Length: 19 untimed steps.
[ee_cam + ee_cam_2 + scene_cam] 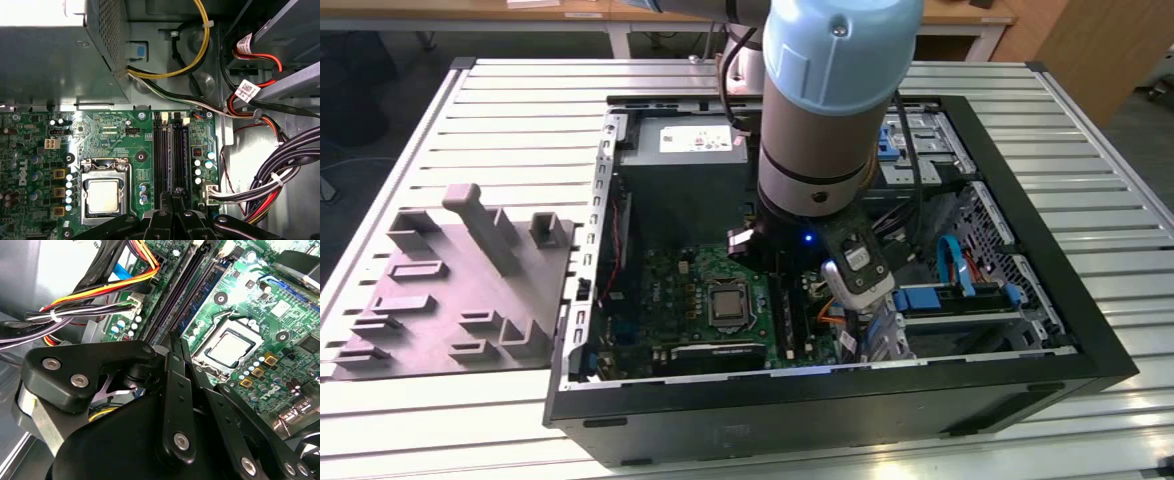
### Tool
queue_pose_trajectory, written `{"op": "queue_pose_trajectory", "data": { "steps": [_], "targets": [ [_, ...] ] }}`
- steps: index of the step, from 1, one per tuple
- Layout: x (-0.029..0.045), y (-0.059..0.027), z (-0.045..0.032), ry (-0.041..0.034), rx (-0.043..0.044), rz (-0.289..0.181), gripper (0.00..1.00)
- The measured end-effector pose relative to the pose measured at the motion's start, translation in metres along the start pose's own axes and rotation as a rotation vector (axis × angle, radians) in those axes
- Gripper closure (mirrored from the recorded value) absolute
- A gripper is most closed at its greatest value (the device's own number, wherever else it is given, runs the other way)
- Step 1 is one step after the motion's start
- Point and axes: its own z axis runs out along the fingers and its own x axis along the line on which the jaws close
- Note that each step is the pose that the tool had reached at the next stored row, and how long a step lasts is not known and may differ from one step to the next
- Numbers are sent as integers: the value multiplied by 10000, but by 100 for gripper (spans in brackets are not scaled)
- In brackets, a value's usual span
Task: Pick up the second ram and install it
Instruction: 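Insert the second ram into the second slot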
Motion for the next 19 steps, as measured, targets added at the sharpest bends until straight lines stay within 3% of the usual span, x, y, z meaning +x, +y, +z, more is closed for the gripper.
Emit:
{"op": "queue_pose_trajectory", "data": {
  "steps": [19],
  "targets": [
    [2, -11, 32, 0, -1, 1, 89]
  ]
}}
